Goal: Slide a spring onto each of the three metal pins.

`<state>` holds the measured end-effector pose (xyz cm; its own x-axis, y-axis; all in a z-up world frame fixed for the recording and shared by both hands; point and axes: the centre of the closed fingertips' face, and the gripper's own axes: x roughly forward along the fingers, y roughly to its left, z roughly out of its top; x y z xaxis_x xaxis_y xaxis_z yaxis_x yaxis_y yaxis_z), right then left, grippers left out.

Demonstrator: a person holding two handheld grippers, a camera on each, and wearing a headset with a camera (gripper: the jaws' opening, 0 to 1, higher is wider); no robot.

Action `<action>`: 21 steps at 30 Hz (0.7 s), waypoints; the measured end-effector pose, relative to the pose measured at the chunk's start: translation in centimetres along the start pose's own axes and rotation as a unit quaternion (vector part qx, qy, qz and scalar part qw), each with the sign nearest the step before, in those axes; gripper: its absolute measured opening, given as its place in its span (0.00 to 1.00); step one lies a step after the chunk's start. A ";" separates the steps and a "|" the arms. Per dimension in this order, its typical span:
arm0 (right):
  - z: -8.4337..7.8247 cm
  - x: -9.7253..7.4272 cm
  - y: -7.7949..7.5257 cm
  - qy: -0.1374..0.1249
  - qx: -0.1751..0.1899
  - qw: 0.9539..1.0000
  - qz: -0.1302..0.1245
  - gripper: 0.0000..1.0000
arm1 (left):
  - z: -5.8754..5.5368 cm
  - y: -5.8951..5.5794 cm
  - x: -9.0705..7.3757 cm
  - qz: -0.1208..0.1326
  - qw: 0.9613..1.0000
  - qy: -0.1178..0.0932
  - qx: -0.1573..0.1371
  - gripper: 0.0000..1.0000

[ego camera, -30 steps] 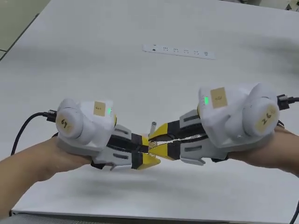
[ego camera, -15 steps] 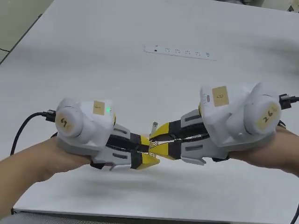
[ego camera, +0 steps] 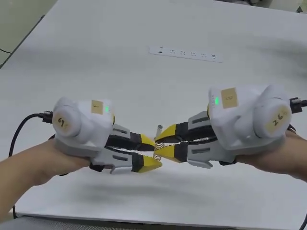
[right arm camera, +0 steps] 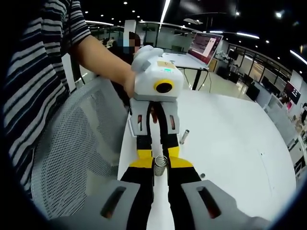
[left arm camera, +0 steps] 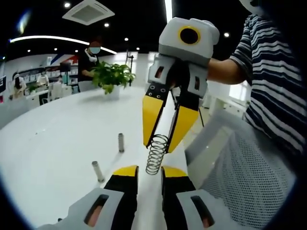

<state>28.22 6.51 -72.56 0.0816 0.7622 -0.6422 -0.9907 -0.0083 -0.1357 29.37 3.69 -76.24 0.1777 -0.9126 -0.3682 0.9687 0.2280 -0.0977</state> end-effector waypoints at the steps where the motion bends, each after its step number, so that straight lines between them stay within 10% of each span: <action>1: 0.0 0.0 -0.1 -0.001 0.000 1.000 -0.003 0.06 | -0.1 0.0 -0.1 0.001 1.000 0.002 0.000 0.12; 21: -0.8 -0.3 -0.8 0.017 -0.014 1.000 -0.019 0.06 | -1.8 0.9 -3.1 0.026 0.999 0.006 -0.044 0.24</action>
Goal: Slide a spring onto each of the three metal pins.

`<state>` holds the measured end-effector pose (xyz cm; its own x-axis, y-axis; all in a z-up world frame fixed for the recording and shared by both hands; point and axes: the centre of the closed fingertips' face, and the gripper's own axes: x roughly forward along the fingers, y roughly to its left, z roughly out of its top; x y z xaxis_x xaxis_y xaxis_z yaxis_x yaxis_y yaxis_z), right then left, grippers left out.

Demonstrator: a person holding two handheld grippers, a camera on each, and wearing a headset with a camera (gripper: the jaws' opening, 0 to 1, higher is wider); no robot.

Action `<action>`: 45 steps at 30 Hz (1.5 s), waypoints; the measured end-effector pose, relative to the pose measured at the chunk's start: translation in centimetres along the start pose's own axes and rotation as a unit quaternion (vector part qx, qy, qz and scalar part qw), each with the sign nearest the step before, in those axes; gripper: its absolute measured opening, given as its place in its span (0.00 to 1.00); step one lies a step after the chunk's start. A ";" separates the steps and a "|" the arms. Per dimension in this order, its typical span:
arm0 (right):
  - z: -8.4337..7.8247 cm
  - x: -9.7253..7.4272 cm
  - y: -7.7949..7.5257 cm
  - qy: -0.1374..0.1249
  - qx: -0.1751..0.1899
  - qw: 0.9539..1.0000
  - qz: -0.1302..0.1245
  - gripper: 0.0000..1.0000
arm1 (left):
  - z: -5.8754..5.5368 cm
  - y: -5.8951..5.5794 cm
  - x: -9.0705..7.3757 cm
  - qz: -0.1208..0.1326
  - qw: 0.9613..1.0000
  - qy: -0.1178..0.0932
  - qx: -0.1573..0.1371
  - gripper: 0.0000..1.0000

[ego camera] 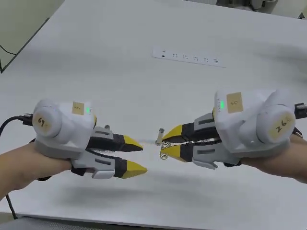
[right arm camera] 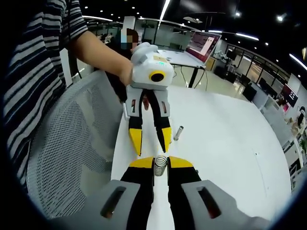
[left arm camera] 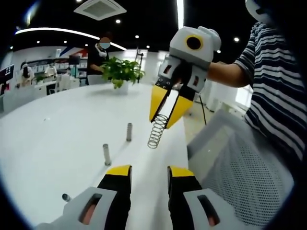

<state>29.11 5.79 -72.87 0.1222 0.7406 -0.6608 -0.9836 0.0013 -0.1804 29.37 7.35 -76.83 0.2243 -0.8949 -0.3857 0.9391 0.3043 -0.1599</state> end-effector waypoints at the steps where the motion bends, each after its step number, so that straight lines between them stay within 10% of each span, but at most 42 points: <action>1: -0.1 0.0 0.0 0.002 -0.001 1.000 -0.001 0.06 | 0.0 0.1 -0.1 0.002 1.000 -0.001 0.001 0.24; 30: -1.3 0.2 -0.6 0.024 -0.009 0.999 -0.018 0.06 | -2.5 3.2 -5.5 0.082 0.996 0.004 -0.041 0.48; 45: -1.2 0.0 -1.9 0.005 0.029 0.999 -0.028 0.06 | -4.1 5.1 -8.1 0.139 0.988 -0.008 -0.073 0.72</action>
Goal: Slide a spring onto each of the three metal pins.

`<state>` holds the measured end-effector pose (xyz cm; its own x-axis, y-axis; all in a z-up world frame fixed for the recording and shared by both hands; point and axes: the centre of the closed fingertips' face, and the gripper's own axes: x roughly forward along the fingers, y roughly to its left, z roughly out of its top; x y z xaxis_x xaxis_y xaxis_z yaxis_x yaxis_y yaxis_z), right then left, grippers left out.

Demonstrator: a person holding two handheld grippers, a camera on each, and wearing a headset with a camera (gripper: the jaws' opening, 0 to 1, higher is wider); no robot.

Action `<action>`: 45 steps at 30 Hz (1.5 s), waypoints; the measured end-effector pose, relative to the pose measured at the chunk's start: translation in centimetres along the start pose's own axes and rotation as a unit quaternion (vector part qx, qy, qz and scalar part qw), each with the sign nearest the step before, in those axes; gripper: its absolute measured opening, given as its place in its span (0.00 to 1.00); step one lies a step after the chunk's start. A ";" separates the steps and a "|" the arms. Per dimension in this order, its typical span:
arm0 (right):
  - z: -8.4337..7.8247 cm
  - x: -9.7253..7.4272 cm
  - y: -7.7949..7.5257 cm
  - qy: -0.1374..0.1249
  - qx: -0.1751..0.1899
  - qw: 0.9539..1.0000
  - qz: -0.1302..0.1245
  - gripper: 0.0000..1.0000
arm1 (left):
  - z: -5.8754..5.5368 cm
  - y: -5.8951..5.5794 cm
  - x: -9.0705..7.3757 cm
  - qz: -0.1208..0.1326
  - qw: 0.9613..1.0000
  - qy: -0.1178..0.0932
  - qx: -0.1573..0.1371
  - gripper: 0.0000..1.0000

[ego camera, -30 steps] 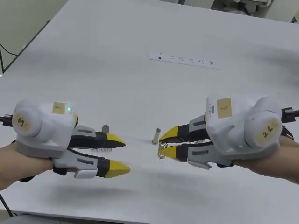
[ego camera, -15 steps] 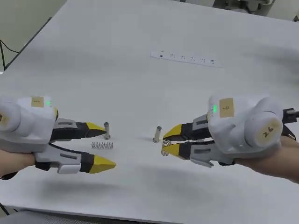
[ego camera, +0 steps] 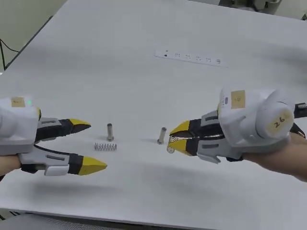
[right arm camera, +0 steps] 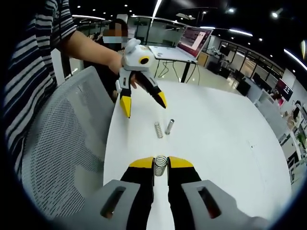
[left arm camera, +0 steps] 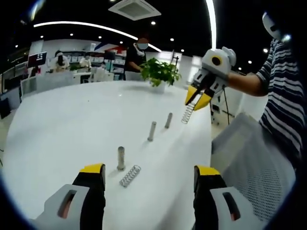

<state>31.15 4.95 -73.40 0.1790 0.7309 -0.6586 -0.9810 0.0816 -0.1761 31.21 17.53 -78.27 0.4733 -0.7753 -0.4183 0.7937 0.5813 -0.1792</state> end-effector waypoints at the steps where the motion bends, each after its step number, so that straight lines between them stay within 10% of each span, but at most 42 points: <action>1: 0.1 0.0 -0.1 -0.003 0.005 1.000 -0.001 0.06 | -0.1 0.1 -0.1 0.003 1.000 -0.001 -0.001 0.75; 14: -0.1 0.8 -1.6 -0.005 0.025 1.000 -0.009 0.06 | 0.1 1.3 -0.6 0.031 0.999 -0.017 -0.016 0.98; 45: -1.3 2.7 -6.5 0.005 0.090 0.994 -0.063 0.07 | 0.3 1.6 -1.0 0.038 0.999 -0.021 -0.017 0.98</action>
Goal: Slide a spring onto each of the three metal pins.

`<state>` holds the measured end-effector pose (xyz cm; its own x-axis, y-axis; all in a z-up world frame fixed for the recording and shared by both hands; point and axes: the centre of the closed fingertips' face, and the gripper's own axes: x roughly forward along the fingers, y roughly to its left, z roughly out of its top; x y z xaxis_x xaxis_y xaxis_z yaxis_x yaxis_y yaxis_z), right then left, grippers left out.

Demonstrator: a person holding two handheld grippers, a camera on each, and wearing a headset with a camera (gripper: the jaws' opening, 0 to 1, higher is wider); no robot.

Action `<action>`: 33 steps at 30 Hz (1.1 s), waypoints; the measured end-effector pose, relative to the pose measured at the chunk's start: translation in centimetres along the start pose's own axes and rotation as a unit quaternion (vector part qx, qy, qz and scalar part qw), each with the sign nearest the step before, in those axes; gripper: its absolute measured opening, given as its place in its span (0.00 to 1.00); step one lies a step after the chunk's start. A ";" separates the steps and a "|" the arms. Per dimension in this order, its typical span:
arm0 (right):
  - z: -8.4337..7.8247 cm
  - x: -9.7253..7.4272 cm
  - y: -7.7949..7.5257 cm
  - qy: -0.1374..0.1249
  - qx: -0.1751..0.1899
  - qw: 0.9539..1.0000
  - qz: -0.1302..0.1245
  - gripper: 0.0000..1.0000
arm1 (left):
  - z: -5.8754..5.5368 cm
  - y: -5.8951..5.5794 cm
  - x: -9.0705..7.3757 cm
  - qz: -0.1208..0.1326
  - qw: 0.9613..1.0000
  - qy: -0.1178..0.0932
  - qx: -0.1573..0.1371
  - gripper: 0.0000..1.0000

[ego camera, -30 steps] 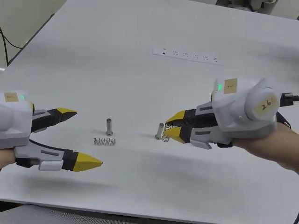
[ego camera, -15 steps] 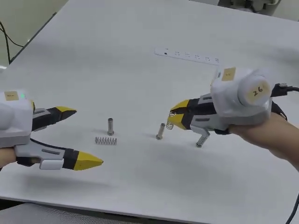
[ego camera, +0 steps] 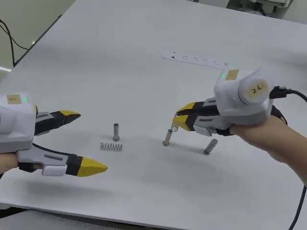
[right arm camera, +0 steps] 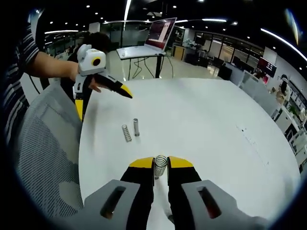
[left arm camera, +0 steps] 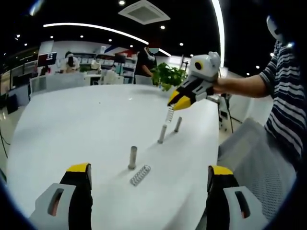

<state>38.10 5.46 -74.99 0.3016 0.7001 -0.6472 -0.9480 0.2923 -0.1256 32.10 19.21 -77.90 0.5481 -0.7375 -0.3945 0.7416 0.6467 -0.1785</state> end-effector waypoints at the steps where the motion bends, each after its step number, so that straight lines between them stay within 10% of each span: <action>1: 0.1 0.0 0.0 -0.002 0.002 1.000 -0.001 0.07 | 0.1 0.0 0.0 0.000 1.000 0.000 0.000 0.98; 33: -1.9 2.6 -0.4 0.010 0.032 0.999 0.010 0.07 | 0.3 0.0 -0.2 0.006 1.000 -0.002 0.002 0.96</action>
<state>39.02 5.88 -78.06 0.2793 0.6929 -0.6648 -0.9453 0.3198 -0.0639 32.08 19.29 -77.54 0.5585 -0.7302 -0.3936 0.7360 0.6551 -0.1710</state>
